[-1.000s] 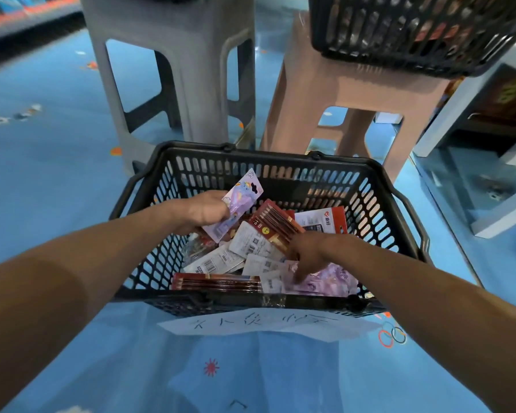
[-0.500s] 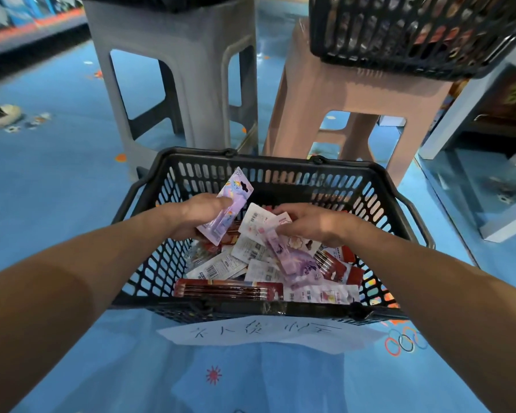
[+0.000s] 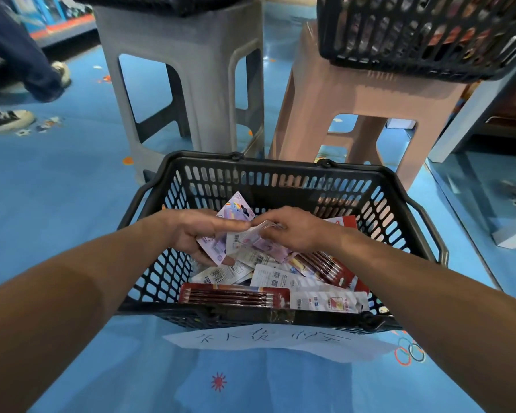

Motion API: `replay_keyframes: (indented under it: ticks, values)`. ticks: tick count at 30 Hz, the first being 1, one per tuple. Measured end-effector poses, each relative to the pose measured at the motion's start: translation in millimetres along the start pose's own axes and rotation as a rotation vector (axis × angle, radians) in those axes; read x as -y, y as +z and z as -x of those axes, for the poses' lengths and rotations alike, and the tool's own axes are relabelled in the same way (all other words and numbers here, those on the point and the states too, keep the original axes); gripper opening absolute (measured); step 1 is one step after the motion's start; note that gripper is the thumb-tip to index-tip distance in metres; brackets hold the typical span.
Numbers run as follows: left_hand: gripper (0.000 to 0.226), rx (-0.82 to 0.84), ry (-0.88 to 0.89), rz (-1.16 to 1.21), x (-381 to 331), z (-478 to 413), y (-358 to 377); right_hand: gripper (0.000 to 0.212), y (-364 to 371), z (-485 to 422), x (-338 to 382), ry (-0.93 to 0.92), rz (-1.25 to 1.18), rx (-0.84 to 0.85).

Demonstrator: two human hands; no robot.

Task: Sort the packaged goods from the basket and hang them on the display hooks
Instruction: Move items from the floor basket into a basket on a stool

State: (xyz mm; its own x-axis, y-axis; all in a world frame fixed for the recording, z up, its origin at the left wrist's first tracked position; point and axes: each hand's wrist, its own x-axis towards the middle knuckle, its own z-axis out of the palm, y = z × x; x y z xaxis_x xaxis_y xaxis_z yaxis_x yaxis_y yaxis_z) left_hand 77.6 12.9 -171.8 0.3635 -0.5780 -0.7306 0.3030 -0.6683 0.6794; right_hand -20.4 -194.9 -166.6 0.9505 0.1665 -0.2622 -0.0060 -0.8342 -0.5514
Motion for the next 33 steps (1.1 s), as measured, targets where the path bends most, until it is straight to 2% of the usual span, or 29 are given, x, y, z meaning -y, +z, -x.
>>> replay_keyframes:
  ticks: [5, 9, 14, 22, 25, 27, 33]
  values:
    - [0.063, -0.039, 0.038, 0.055, -3.7, 1.5, 5.8, 0.035, -6.1, 4.6, 0.2, 0.015, 0.012, -0.034]
    - [0.069, -0.104, -0.006, 0.199, -4.5, -3.5, 5.7, 0.031, -11.0, 5.6, -1.4, 0.012, -0.052, -0.097]
    - [0.052, -0.104, 0.004, 0.191, -2.7, -3.8, 6.9, 0.028, -14.2, 2.9, 4.3, -0.043, 0.037, -0.216]
    - [0.037, -0.111, 0.018, 0.228, -1.9, -2.3, 4.9, 0.020, -11.5, 2.1, 13.8, -0.067, 0.019, -0.270]
    - [0.022, -0.114, 0.036, 0.212, -1.7, -1.9, 4.9, 0.018, -19.5, 2.0, 17.2, -0.075, -0.069, -0.299]
    - [0.016, -0.093, 0.044, 0.204, -1.7, -3.5, 5.0, 0.018, -21.8, 2.0, 17.6, -0.056, -0.217, -0.303]
    - [0.023, -0.006, 0.122, 0.289, -5.7, -6.9, 13.1, 0.018, -22.0, 1.9, 11.7, 0.028, -0.611, -0.210]
